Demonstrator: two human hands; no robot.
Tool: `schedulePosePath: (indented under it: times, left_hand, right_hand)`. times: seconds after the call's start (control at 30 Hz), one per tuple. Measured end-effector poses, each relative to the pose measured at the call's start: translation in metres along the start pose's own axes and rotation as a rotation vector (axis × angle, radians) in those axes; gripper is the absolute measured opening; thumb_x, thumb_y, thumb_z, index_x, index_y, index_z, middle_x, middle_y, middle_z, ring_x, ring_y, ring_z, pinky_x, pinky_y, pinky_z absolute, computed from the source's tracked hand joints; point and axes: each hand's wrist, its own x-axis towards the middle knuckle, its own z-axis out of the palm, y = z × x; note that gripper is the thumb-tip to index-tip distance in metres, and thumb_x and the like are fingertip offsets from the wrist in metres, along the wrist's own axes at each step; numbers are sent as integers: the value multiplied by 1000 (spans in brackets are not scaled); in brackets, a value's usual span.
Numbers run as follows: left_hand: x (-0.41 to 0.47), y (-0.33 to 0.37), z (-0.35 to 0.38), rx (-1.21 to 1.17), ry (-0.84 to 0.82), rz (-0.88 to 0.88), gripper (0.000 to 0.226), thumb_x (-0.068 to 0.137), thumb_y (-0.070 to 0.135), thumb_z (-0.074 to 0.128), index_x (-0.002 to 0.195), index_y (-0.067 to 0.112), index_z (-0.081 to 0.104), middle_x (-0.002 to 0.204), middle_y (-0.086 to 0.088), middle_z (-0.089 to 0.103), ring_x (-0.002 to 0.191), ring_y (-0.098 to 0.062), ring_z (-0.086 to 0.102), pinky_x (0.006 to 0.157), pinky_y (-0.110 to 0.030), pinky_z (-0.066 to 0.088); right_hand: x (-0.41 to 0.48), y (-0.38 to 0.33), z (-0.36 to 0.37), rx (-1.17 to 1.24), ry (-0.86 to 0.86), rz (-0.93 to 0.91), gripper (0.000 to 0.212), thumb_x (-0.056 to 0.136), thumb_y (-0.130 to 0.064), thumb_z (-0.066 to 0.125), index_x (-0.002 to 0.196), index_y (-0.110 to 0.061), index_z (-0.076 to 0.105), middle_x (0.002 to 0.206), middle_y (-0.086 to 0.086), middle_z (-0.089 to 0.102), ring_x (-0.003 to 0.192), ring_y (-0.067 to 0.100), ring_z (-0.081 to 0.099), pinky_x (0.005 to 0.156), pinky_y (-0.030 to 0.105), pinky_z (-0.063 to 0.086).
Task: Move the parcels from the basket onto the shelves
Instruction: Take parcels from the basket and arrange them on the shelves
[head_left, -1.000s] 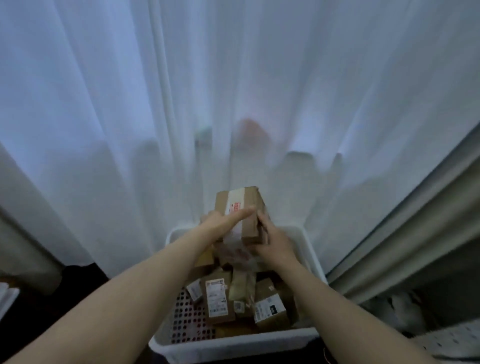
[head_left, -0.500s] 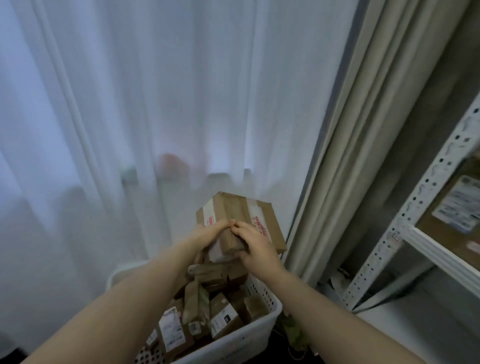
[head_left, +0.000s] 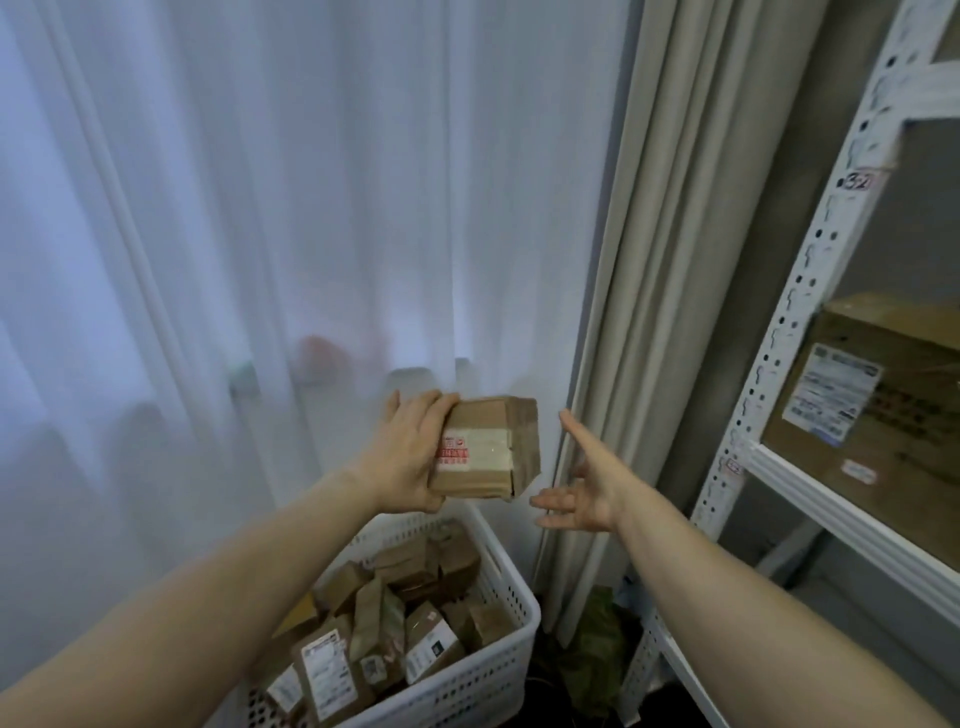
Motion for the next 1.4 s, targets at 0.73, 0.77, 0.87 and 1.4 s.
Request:
schedulePosePath:
  times: [0.73, 0.77, 0.87, 1.4]
  left_hand:
    - [-11, 2, -33, -81, 290, -167, 70, 79, 47, 36, 138, 10, 41, 135, -14, 43, 127, -32, 41, 114, -52, 20]
    - [-7, 5, -39, -297, 286, -373, 66, 86, 49, 35, 141, 13, 40, 141, -10, 41, 131, -28, 40, 113, -45, 23]
    - [6, 13, -52, -942, 174, -687, 55, 96, 49, 41, 145, 24, 36, 149, 3, 38, 134, -19, 38, 114, -39, 27]
    - [12, 43, -67, -1234, 195, -621, 25, 97, 10, 47, 108, 28, 62, 92, 13, 65, 84, -4, 60, 69, -20, 49]
  right_hand:
    - [3, 11, 13, 67, -121, -335, 55, 64, -45, 74, 116, -46, 55, 114, 7, 66, 98, 28, 63, 77, 46, 56]
    - [3, 8, 11, 60, -138, -379, 53, 63, -43, 73, 112, -51, 55, 115, 4, 67, 100, 29, 63, 81, 48, 54]
    - [0, 1, 9, 22, -183, -465, 59, 62, -40, 72, 116, -54, 52, 113, 1, 68, 103, 29, 62, 81, 47, 53]
    - [-17, -17, -1, -141, -222, -580, 94, 50, -37, 81, 133, -56, 42, 110, -3, 71, 101, 24, 61, 76, 34, 52]
